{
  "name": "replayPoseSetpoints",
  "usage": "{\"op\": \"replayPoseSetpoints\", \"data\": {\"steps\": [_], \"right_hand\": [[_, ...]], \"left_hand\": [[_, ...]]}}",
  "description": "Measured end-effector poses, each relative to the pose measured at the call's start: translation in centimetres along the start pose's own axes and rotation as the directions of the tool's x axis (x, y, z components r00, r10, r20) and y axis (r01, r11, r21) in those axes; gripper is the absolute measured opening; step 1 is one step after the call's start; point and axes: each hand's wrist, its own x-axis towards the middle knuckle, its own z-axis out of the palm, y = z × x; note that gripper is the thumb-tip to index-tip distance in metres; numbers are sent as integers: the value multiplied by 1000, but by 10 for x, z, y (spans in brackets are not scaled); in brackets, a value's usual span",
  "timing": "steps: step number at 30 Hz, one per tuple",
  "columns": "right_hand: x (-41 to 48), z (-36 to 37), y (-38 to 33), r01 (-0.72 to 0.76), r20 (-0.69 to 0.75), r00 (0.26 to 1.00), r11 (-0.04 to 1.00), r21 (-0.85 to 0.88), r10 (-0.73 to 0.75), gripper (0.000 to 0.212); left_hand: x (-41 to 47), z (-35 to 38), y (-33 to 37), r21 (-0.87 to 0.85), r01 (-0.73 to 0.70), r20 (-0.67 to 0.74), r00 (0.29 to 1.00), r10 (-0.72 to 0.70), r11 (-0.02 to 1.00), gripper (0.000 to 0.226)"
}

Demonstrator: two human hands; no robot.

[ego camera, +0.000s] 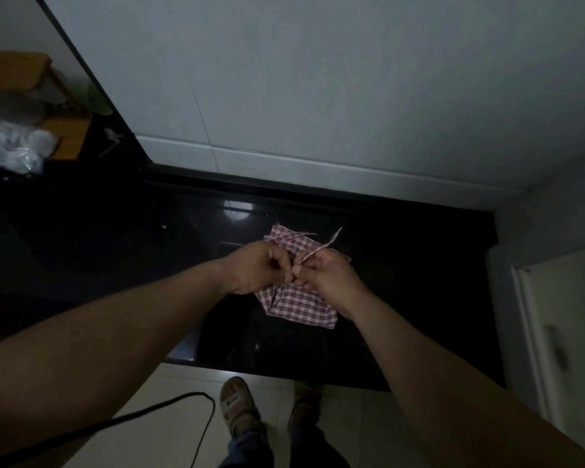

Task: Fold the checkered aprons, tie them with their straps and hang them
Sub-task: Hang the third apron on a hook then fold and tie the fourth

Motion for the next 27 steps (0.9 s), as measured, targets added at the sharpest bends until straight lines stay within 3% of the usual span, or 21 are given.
{"op": "replayPoseSetpoints", "data": {"steps": [6,11,15,21,27], "right_hand": [[-2,-3,-2,4,2,1000,998,-63,-4,16],[-5,-3,-4,12,21,1000,998,-62,-10,11],[-7,-4,-2,41,22,999,997,-66,-39,7],[-10,1,4,76,-60,995,997,-32,-78,10],[-8,5,5,56,-101,993,996,-67,-63,11]], "left_hand": [[3,-4,1,64,-14,59,998,11,998,14],[3,7,-3,90,-52,-54,997,58,995,15],[3,12,-8,141,-110,-54,991,119,984,10],[-4,23,-10,190,-79,-180,977,113,979,24],[-12,29,-2,351,-65,-233,960,154,934,21]]}}
